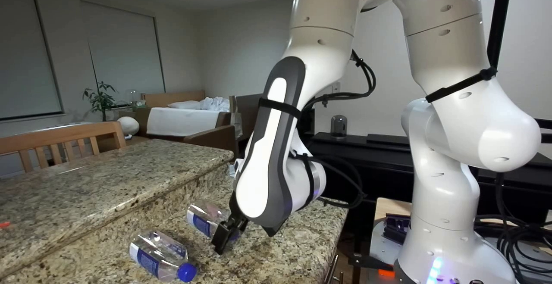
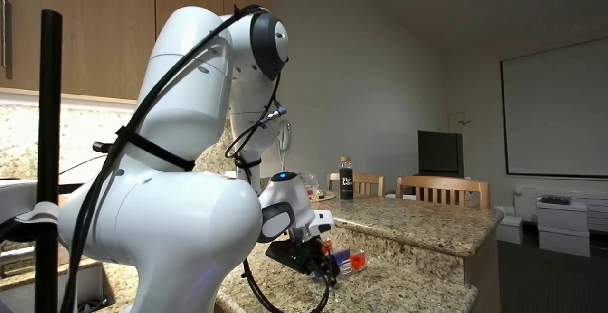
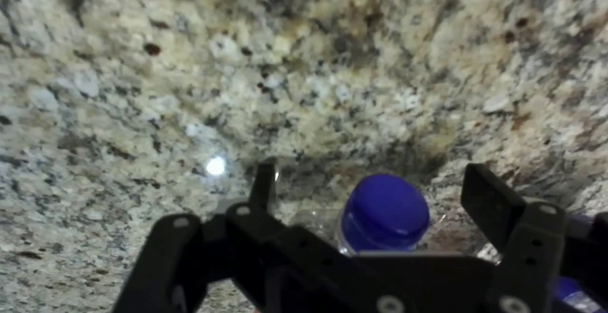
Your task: Place the water bottle on the right upright
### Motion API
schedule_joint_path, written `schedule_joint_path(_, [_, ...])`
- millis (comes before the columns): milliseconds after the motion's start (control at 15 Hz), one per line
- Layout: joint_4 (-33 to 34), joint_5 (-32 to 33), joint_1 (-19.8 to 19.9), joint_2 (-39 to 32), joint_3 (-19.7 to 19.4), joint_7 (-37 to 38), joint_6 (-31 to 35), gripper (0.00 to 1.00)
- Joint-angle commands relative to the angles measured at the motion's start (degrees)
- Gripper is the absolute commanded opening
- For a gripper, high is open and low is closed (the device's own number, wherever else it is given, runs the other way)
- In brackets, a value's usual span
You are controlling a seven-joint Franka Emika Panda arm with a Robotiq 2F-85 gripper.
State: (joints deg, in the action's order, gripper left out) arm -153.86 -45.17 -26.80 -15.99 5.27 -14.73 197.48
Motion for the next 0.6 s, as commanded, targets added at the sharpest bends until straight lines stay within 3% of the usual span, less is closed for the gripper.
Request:
schedule_joint_path(0, [-0.1, -3.1, -4.8, 2.7, -4.5, -2.2, 0.6, 1.0])
schedule_joint_path(67, [0.1, -3.1, -4.8, 2.2, -4.7, -2.1, 0.6, 1.0])
schedule_joint_path(133, [0.3, -3.2, -5.3, 1.7, -5.2, -2.0, 0.6, 0.75])
schedule_joint_path(200, [0.4, -3.1, -5.5, 1.5, -5.6, -2.0, -0.2, 0.74])
schedule_joint_path(533, [0.4, -2.1, -5.1, 2.5, -6.8, -1.4, -6.0, 0.41])
